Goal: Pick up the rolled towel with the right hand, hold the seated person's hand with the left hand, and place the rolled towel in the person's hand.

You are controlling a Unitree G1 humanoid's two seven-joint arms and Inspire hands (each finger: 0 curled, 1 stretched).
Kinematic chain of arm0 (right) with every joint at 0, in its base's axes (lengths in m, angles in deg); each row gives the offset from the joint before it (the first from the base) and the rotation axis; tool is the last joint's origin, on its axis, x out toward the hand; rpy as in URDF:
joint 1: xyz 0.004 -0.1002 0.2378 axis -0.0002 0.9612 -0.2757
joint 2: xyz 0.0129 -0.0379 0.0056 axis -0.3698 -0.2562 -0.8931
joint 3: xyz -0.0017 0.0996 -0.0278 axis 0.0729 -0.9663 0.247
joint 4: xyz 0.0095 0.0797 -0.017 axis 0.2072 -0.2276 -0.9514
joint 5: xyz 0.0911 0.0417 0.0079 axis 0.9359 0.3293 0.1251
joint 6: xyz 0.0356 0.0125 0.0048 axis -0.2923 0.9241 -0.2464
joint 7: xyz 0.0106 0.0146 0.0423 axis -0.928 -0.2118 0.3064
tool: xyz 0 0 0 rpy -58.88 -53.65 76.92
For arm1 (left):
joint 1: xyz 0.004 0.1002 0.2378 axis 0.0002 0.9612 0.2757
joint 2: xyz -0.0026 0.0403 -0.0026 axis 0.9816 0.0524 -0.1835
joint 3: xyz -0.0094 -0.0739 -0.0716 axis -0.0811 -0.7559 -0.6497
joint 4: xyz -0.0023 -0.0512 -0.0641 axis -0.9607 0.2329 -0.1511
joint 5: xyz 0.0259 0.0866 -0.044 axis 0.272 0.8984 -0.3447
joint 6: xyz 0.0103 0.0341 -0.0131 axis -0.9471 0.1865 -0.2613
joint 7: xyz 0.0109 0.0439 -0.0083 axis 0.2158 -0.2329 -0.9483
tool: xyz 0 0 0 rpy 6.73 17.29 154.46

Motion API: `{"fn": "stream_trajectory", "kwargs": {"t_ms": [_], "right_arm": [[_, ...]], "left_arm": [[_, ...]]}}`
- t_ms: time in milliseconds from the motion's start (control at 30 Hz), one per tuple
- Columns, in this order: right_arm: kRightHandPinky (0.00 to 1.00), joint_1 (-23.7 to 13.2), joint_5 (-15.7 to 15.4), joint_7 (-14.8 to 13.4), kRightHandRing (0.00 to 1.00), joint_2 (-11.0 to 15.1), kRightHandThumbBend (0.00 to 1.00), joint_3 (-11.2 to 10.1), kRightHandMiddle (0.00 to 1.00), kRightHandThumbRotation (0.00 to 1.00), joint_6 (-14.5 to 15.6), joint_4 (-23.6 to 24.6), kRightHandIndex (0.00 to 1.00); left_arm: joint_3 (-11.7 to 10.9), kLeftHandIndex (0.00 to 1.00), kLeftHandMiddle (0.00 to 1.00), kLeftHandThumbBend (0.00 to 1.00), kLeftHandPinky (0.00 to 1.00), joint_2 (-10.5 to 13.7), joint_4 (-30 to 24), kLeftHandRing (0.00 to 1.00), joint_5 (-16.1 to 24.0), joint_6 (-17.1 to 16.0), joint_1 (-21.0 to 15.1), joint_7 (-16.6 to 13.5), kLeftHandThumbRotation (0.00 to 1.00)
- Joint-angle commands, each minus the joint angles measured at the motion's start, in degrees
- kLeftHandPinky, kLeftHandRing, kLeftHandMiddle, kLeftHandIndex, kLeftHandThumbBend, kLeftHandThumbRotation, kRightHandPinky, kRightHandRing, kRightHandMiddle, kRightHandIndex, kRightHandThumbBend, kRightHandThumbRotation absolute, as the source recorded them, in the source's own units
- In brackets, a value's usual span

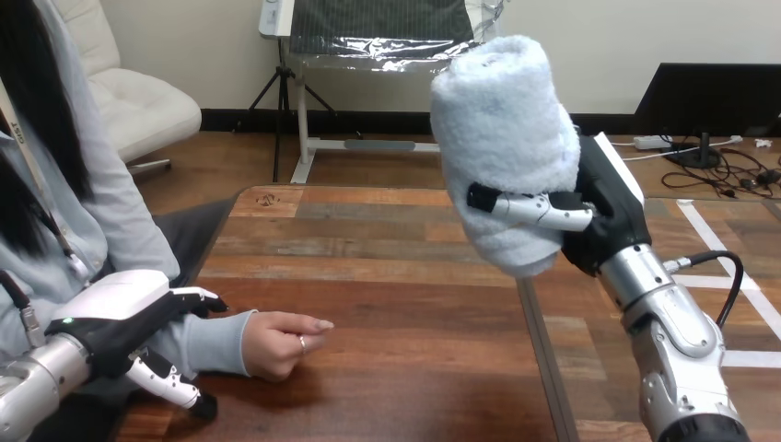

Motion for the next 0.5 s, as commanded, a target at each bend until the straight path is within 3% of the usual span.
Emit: {"fn": "stream_trajectory", "kwargs": {"t_ms": [0, 467], "right_arm": [[0.3, -1.3, 1.9, 0.3, 0.36, -0.6, 0.69, -0.5, 0.46, 0.0, 0.8, 6.4, 0.45], [0.28, 2.4, 1.4, 0.4, 0.35, -0.8, 0.69, 0.5, 0.45, 0.0, 3.0, 12.3, 0.45]], "left_arm": [[1.4, 0.81, 0.8, 1.0, 0.71, -0.7, 1.7, 0.78, 0.2, 0.0, -4.1, -2.4, 0.37], [2.8, 0.71, 0.69, 1.0, 0.6, -1.3, 2.4, 0.65, 0.5, -1.6, -3.9, -6.5, 0.19]]}}
